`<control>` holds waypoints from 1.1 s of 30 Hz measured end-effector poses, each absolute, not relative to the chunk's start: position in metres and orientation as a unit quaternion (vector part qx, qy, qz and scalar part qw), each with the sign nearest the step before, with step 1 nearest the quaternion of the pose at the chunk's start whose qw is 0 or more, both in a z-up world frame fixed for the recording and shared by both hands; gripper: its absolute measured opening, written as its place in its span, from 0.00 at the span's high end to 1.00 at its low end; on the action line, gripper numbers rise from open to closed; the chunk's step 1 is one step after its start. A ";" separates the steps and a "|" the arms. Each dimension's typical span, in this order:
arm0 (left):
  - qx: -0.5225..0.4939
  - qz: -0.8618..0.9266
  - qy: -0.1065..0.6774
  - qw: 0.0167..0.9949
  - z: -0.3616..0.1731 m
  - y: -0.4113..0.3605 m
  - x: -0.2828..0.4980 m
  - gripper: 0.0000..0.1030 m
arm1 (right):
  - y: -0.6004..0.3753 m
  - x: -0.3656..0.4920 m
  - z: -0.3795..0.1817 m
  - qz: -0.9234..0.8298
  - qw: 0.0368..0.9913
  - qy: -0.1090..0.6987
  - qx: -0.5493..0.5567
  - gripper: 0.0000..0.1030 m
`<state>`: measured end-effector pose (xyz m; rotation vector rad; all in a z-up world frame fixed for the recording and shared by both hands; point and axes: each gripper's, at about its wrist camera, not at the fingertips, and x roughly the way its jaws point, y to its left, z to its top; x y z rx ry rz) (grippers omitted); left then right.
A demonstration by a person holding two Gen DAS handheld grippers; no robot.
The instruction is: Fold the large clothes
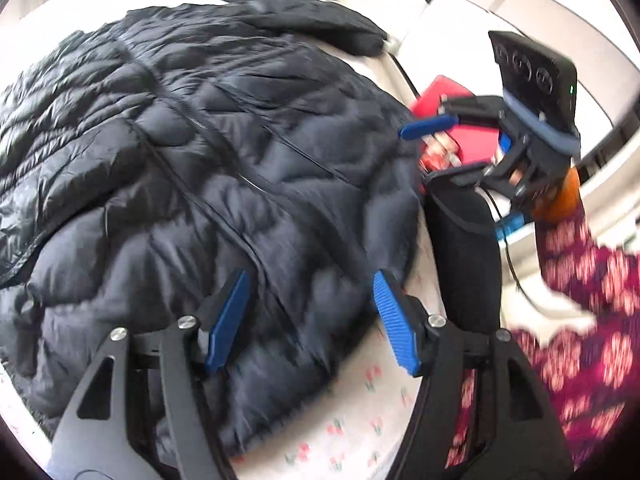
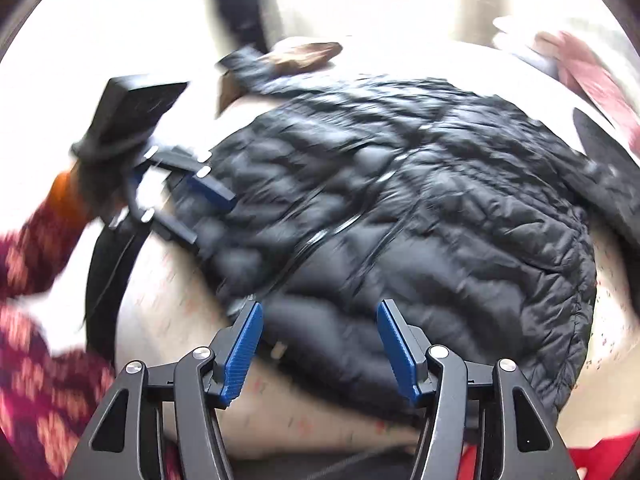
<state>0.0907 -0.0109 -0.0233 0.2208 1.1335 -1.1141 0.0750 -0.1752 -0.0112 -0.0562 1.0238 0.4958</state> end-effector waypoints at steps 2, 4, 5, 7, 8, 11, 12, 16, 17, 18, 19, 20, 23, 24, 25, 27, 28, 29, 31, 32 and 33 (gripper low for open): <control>0.097 -0.481 0.529 0.693 -0.042 -0.015 0.100 0.36 | -0.174 0.099 -0.031 0.201 0.836 0.510 -0.026 0.41; 0.104 -0.462 0.549 0.689 -0.059 -0.012 0.103 0.36 | -0.176 0.109 -0.054 0.171 0.825 0.538 -0.031 0.41; 0.106 -0.461 0.547 0.690 -0.061 -0.010 0.101 0.36 | -0.182 0.112 -0.062 0.159 0.818 0.551 -0.029 0.41; 0.116 -0.462 0.537 0.696 -0.059 -0.002 0.092 0.34 | -0.192 0.102 -0.075 0.147 0.815 0.561 -0.022 0.41; 0.123 -0.461 0.538 0.695 -0.058 0.002 0.088 0.32 | -0.197 0.095 -0.077 0.146 0.817 0.558 -0.017 0.41; 0.144 -0.458 0.539 0.692 -0.054 0.010 0.077 0.21 | -0.212 0.079 -0.078 0.128 0.814 0.566 -0.005 0.40; 0.152 -0.454 0.539 0.693 -0.052 0.011 0.075 0.21 | -0.215 0.076 -0.079 0.121 0.812 0.571 -0.009 0.39; 0.156 -0.434 0.553 0.694 -0.036 0.014 0.071 0.21 | -0.230 0.060 -0.069 0.100 0.810 0.578 0.008 0.38; 0.144 -0.432 0.554 0.697 -0.030 0.020 0.076 0.21 | -0.233 0.058 -0.063 0.098 0.812 0.575 0.011 0.38; 0.133 -0.429 0.552 0.703 -0.023 0.023 0.079 0.21 | -0.236 0.056 -0.055 0.096 0.817 0.568 0.015 0.38; 0.124 -0.425 0.548 0.710 -0.017 0.026 0.082 0.21 | -0.239 0.057 -0.049 0.095 0.822 0.561 0.019 0.38; 0.113 -0.414 0.543 0.721 -0.007 0.028 0.088 0.20 | -0.243 0.058 -0.040 0.095 0.828 0.551 0.027 0.36; 0.083 -0.374 0.527 0.759 0.014 0.033 0.110 0.11 | -0.261 0.066 -0.016 0.093 0.843 0.526 0.063 0.31; 0.072 -0.356 0.517 0.775 0.023 0.037 0.118 0.07 | -0.269 0.070 -0.011 0.089 0.846 0.520 0.077 0.30; 0.061 -0.339 0.505 0.791 0.031 0.040 0.126 0.04 | -0.280 0.076 -0.004 0.080 0.849 0.514 0.095 0.30; 0.043 -0.315 0.491 0.811 0.041 0.042 0.140 0.03 | -0.298 0.091 0.007 0.062 0.852 0.505 0.120 0.28; 0.036 -0.301 0.484 0.821 0.046 0.043 0.147 0.02 | -0.308 0.099 0.013 0.052 0.855 0.499 0.133 0.27; 0.030 -0.291 0.481 0.827 0.048 0.041 0.156 0.02 | -0.315 0.104 0.017 0.046 0.856 0.494 0.144 0.25; 0.017 -0.274 0.472 0.838 0.051 0.040 0.170 0.02 | -0.347 0.123 0.024 0.024 0.856 0.481 0.186 0.24; 0.011 -0.264 0.467 0.844 0.052 0.038 0.179 0.02 | -0.358 0.135 0.025 0.016 0.855 0.477 0.203 0.23; 0.007 -0.253 0.459 0.852 0.052 0.036 0.187 0.01 | -0.370 0.143 0.025 0.005 0.854 0.471 0.221 0.23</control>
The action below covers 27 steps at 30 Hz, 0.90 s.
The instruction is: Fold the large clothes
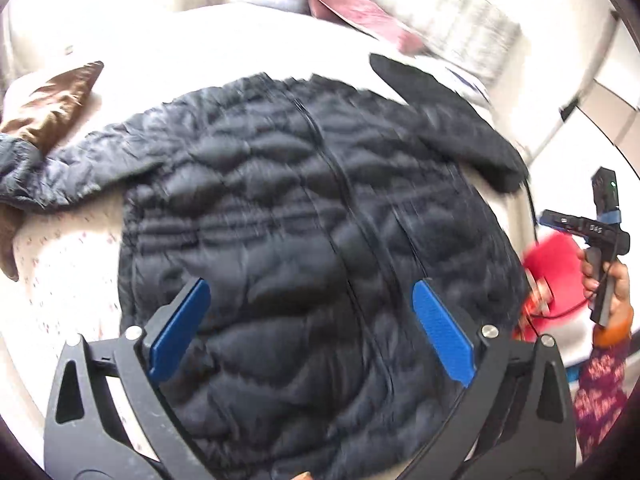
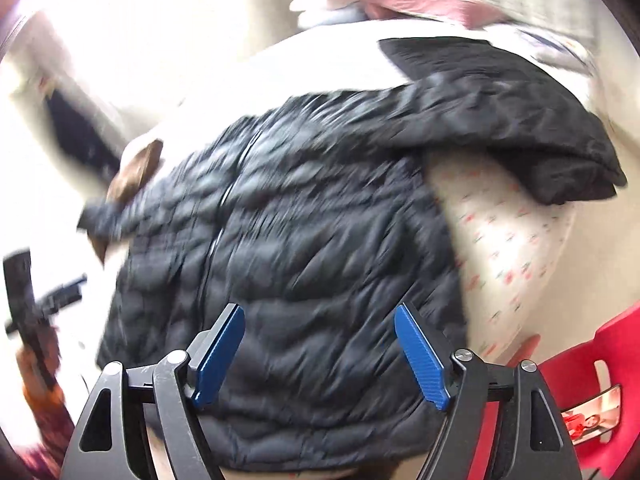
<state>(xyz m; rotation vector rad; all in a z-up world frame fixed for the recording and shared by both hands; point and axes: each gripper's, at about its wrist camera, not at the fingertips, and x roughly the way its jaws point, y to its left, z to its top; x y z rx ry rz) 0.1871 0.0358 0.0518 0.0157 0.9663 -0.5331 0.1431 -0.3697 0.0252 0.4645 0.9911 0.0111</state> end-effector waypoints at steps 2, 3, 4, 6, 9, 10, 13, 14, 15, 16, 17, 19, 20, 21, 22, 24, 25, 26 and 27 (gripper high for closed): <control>0.001 -0.241 0.436 0.867 0.047 0.032 0.202 0.01 | -0.399 0.159 0.025 -0.018 0.850 0.458 0.262 0.22; -0.004 -0.237 0.423 0.875 0.041 0.031 0.211 0.01 | -0.412 0.166 0.024 -0.028 0.848 0.451 0.277 0.22; -0.012 -0.232 0.414 0.880 0.033 0.030 0.219 0.01 | -0.430 0.173 0.022 -0.044 0.846 0.442 0.295 0.22; -0.042 -0.215 0.412 0.885 0.011 0.035 0.236 0.01 | -0.460 0.182 0.018 -0.073 0.842 0.424 0.325 0.22; -0.090 -0.194 0.428 0.878 -0.019 0.044 0.251 0.01 | -0.502 0.194 0.009 -0.114 0.834 0.410 0.352 0.22; -0.100 -0.194 0.431 0.875 -0.024 0.046 0.252 0.01 | -0.521 0.198 0.006 -0.135 0.829 0.405 0.361 0.22; -0.107 -0.191 0.416 0.883 -0.031 0.051 0.248 0.01 | -0.565 0.202 -0.004 -0.169 0.814 0.373 0.412 0.22; -0.101 -0.184 0.413 0.886 -0.032 0.051 0.248 0.01 | -0.575 0.202 -0.007 -0.176 0.809 0.363 0.428 0.23; -0.094 -0.178 0.412 0.889 -0.032 0.052 0.248 0.01 | -0.588 0.201 -0.013 -0.188 0.799 0.349 0.452 0.23; -0.090 -0.174 0.411 0.891 -0.033 0.053 0.249 0.01 | -0.596 0.201 -0.017 -0.196 0.792 0.341 0.467 0.23; -0.089 -0.170 0.411 0.891 -0.033 0.055 0.251 0.01 | -0.603 0.202 -0.024 -0.203 0.783 0.333 0.484 0.23; -0.099 -0.169 0.413 0.889 -0.034 0.058 0.252 0.01 | -0.612 0.205 -0.039 -0.207 0.769 0.327 0.509 0.25; -0.105 -0.172 0.418 0.886 -0.035 0.060 0.254 0.01 | -0.614 0.208 -0.045 -0.208 0.764 0.327 0.516 0.25; -0.112 -0.177 0.423 0.882 -0.036 0.061 0.255 0.01 | -0.615 0.211 -0.052 -0.208 0.760 0.330 0.519 0.26; -0.116 -0.181 0.425 0.879 -0.036 0.062 0.256 0.01 | -0.615 0.215 -0.059 -0.207 0.759 0.331 0.521 0.26; -0.117 -0.183 0.424 0.879 -0.036 0.062 0.256 0.01 | -0.620 0.221 -0.068 -0.211 0.759 0.327 0.523 0.26; -0.115 -0.182 0.423 0.880 -0.036 0.063 0.257 0.01 | -0.620 0.222 -0.069 -0.215 0.758 0.322 0.524 0.27; -0.113 -0.180 0.421 0.882 -0.036 0.063 0.257 0.01 | -0.623 0.224 -0.069 -0.222 0.761 0.316 0.521 0.33; -0.114 -0.177 0.419 0.883 -0.035 0.065 0.257 0.01 | -0.625 0.225 -0.068 -0.229 0.765 0.309 0.516 0.39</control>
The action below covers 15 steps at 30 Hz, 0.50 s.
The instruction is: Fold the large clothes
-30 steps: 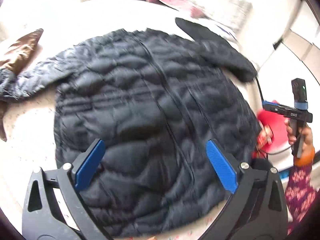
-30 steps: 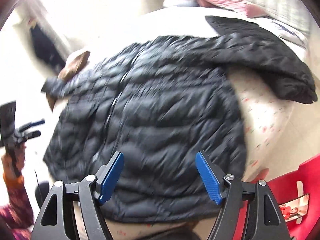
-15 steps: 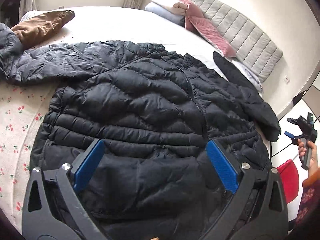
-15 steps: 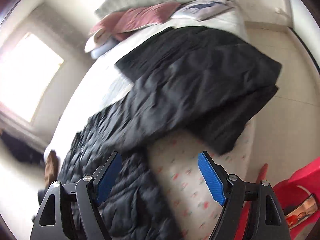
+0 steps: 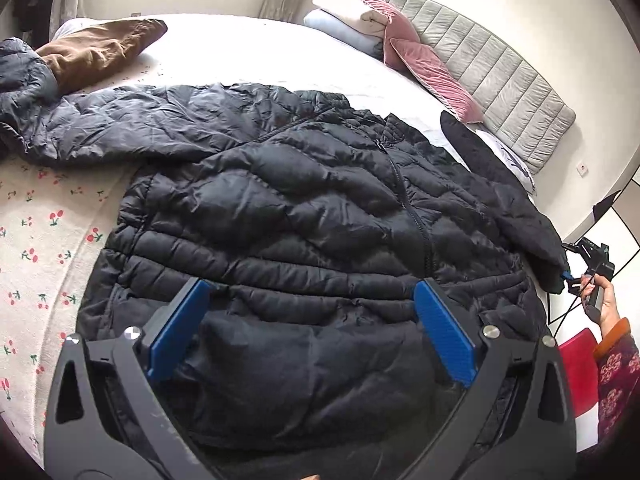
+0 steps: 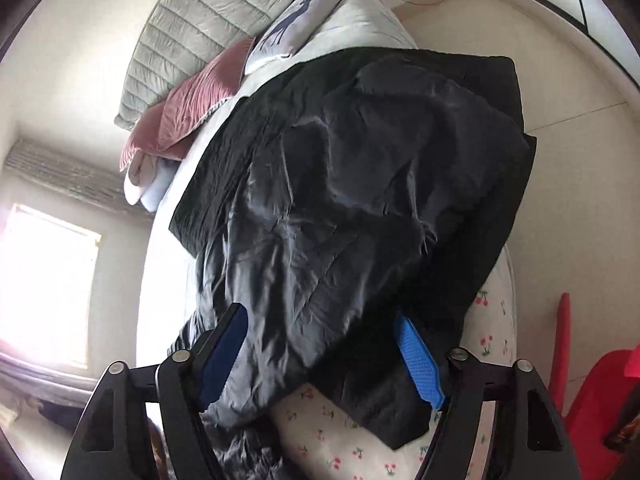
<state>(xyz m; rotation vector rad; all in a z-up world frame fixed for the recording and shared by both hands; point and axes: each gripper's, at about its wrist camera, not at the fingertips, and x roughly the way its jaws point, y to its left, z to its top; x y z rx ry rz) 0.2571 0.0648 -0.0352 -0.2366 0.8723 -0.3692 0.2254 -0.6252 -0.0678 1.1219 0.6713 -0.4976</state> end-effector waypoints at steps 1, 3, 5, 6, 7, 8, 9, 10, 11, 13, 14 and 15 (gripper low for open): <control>-0.116 -0.175 0.417 0.884 -0.035 0.067 0.257 0.01 | -0.628 0.230 -0.066 -0.235 0.768 0.304 0.512 0.52; -0.124 -0.173 0.414 0.885 -0.035 0.071 0.259 0.01 | -0.633 0.235 -0.059 -0.234 0.774 0.287 0.513 0.77; -0.129 -0.168 0.412 0.886 -0.034 0.075 0.261 0.01 | -0.633 0.240 -0.041 -0.233 0.789 0.271 0.500 0.91; -0.129 -0.165 0.410 0.888 -0.034 0.077 0.261 0.01 | -0.629 0.243 -0.028 -0.233 0.802 0.262 0.484 0.92; -0.127 -0.163 0.409 0.889 -0.033 0.078 0.262 0.01 | -0.624 0.247 -0.012 -0.228 0.817 0.253 0.465 0.93; -0.124 -0.161 0.407 0.891 -0.032 0.079 0.262 0.01 | -0.619 0.251 0.001 -0.223 0.828 0.247 0.450 0.94; -0.122 -0.160 0.406 0.891 -0.031 0.079 0.263 0.01 | -0.612 0.256 0.017 -0.217 0.842 0.242 0.431 0.94; -0.122 -0.162 0.406 0.891 -0.029 0.079 0.263 0.01 | -0.603 0.262 0.032 -0.208 0.854 0.239 0.413 0.94; -0.124 -0.164 0.405 0.891 -0.028 0.080 0.263 0.01 | -0.596 0.267 0.044 -0.199 0.862 0.238 0.400 0.94; -0.130 -0.168 0.404 0.890 -0.026 0.082 0.262 0.01 | -0.574 0.281 0.071 -0.174 0.882 0.237 0.369 0.94; -0.132 -0.169 0.402 0.890 -0.026 0.082 0.262 0.01 | -0.564 0.286 0.082 -0.165 0.889 0.238 0.355 0.94; -0.132 -0.169 0.401 0.891 -0.025 0.083 0.261 0.01 | -0.550 0.294 0.094 -0.156 0.897 0.239 0.337 0.94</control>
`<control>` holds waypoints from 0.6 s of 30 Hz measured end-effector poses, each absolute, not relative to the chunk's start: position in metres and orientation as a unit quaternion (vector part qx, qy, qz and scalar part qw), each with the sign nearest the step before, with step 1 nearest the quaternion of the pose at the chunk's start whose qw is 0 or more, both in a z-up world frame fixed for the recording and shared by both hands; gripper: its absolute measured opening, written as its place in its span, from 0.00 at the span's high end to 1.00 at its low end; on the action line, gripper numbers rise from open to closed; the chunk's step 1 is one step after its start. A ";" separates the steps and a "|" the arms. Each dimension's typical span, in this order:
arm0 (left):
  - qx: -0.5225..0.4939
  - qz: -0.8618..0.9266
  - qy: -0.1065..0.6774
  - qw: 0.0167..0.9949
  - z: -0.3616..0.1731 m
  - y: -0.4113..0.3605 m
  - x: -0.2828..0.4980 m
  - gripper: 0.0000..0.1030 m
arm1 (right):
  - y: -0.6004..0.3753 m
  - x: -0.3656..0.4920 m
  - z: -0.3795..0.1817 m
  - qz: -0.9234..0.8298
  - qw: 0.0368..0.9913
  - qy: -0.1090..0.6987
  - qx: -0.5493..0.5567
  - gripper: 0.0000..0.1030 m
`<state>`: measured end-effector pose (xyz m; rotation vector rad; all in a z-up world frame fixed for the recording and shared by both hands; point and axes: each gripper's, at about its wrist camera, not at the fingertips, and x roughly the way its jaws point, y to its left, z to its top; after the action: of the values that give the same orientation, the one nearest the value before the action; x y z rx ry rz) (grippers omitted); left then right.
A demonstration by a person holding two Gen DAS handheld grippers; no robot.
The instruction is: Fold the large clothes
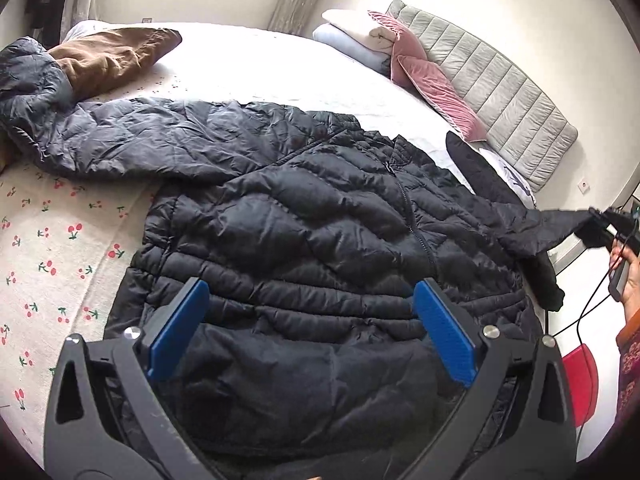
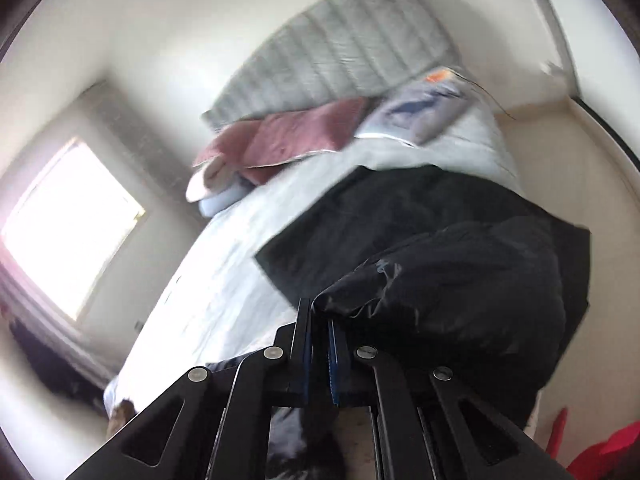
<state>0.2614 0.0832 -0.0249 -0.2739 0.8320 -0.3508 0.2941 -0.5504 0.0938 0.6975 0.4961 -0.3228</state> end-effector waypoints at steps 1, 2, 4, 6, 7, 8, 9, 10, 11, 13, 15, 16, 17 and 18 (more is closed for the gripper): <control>-0.131 -0.167 0.399 0.892 -0.024 0.084 0.261 0.01 | -0.537 0.301 0.105 -0.145 0.905 0.240 0.320 0.94; -0.129 -0.163 0.395 0.895 -0.022 0.086 0.261 0.01 | -0.525 0.305 0.114 -0.134 0.911 0.240 0.308 0.94; -0.131 -0.159 0.389 0.898 -0.019 0.090 0.260 0.01 | -0.494 0.320 0.134 -0.107 0.923 0.241 0.281 0.94; -0.138 -0.156 0.384 0.900 -0.016 0.095 0.260 0.01 | -0.466 0.329 0.147 -0.085 0.931 0.242 0.260 0.94; -0.141 -0.155 0.382 0.900 -0.015 0.098 0.260 0.01 | -0.446 0.338 0.155 -0.070 0.936 0.243 0.244 0.94; -0.143 -0.153 0.379 0.901 -0.014 0.101 0.260 0.01 | -0.432 0.346 0.159 -0.058 0.939 0.244 0.236 0.94; -0.143 -0.150 0.378 0.902 -0.014 0.103 0.261 0.01 | -0.414 0.356 0.164 -0.044 0.941 0.248 0.227 0.94; -0.141 -0.145 0.376 0.904 -0.013 0.105 0.260 0.01 | -0.396 0.365 0.167 -0.031 0.943 0.253 0.216 0.94; -0.139 -0.142 0.374 0.906 -0.013 0.106 0.261 0.01 | -0.382 0.373 0.167 -0.021 0.944 0.257 0.208 0.94; -0.136 -0.137 0.373 0.907 -0.013 0.108 0.261 0.01 | -0.346 0.390 0.165 0.003 0.944 0.272 0.185 0.94; -0.138 -0.137 0.373 0.907 -0.013 0.111 0.262 0.01 | -0.319 0.405 0.159 0.018 0.943 0.287 0.166 0.94; -0.142 -0.137 0.374 0.906 -0.013 0.112 0.263 0.01 | -0.301 0.409 0.155 0.026 0.942 0.298 0.155 0.92; -0.145 -0.138 0.374 0.905 -0.013 0.114 0.263 0.01 | -0.286 0.413 0.148 0.036 0.938 0.312 0.145 0.91; -0.147 -0.139 0.374 0.905 -0.013 0.115 0.263 0.01 | -0.272 0.421 0.139 0.051 0.931 0.332 0.139 0.90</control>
<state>0.2629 0.1148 -0.0125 -0.3035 0.7729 -0.2878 0.4211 -0.2720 0.1392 0.2845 0.6803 0.1036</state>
